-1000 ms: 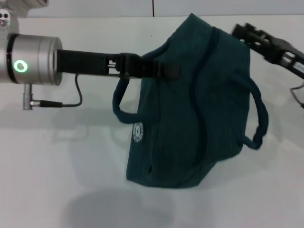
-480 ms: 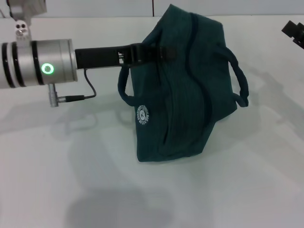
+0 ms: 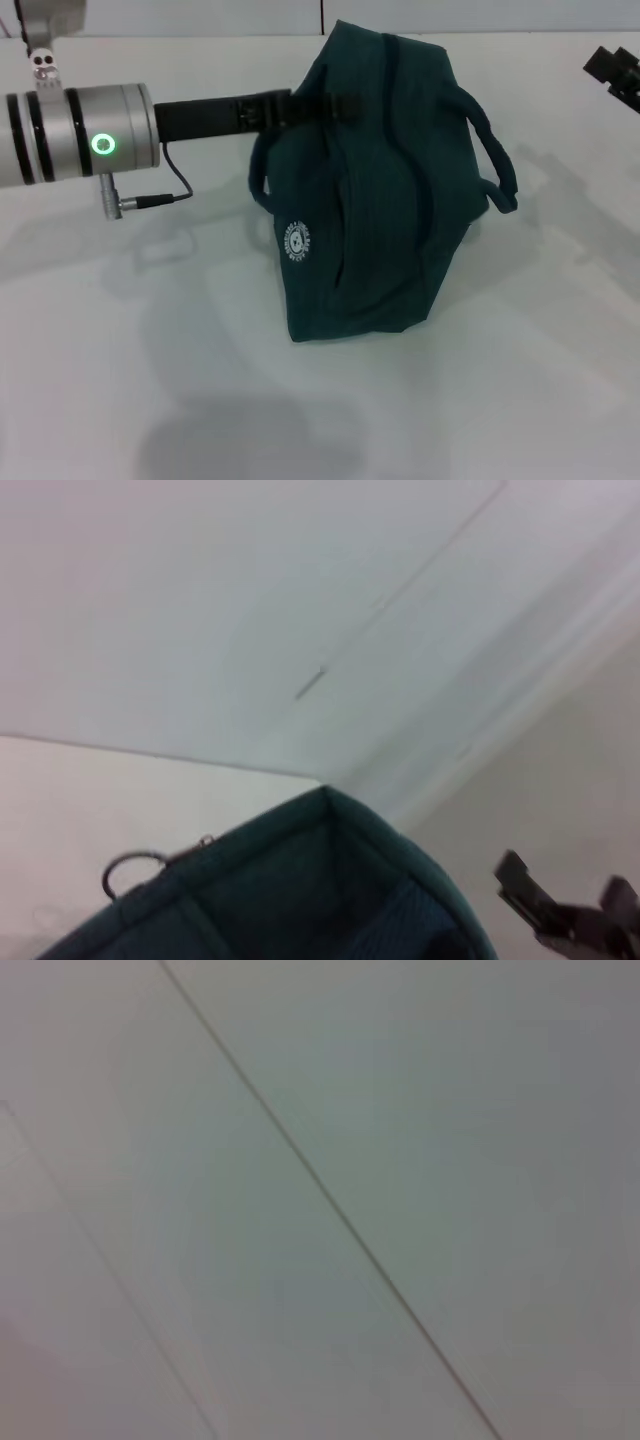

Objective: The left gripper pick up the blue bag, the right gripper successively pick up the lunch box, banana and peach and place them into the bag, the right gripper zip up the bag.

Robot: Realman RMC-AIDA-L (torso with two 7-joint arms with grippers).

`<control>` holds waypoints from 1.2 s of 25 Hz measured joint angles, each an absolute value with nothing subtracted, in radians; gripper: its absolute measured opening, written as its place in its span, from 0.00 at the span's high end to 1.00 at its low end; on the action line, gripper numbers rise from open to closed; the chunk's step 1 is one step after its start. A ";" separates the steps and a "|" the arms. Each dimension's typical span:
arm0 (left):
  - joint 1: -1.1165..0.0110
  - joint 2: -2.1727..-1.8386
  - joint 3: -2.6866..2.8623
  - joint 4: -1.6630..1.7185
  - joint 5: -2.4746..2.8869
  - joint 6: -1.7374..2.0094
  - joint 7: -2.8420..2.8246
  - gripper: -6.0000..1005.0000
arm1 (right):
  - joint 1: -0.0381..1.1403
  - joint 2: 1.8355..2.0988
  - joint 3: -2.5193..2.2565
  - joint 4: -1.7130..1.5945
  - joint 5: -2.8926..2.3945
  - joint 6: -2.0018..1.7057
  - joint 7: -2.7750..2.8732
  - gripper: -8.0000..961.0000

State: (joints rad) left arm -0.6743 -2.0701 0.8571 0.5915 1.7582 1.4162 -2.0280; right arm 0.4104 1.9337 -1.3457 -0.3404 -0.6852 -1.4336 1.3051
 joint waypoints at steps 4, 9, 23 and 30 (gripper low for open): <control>-0.667 -2.069 0.832 0.596 1.756 1.418 -2.026 0.46 | 0.414 1.930 -1.343 -0.348 -0.725 -1.459 1.291 0.08; -0.663 -2.038 0.828 0.606 1.703 1.463 -2.012 0.33 | 0.421 1.911 -1.341 -0.361 -0.794 -1.545 1.249 0.08; -0.550 -1.980 0.825 0.844 1.637 1.738 -1.901 0.12 | 0.398 1.915 -1.339 -0.614 -1.100 -1.679 1.194 0.08; -0.451 -1.972 0.839 0.844 1.663 1.949 -1.683 0.12 | 0.388 1.962 -1.339 -0.641 -1.278 -1.718 1.106 0.08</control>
State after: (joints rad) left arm -0.4508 -1.9717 0.8390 0.8438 1.6634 1.9487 -1.6826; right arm 0.3881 1.9623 -1.3388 -0.6413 -1.2784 -1.7177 1.1058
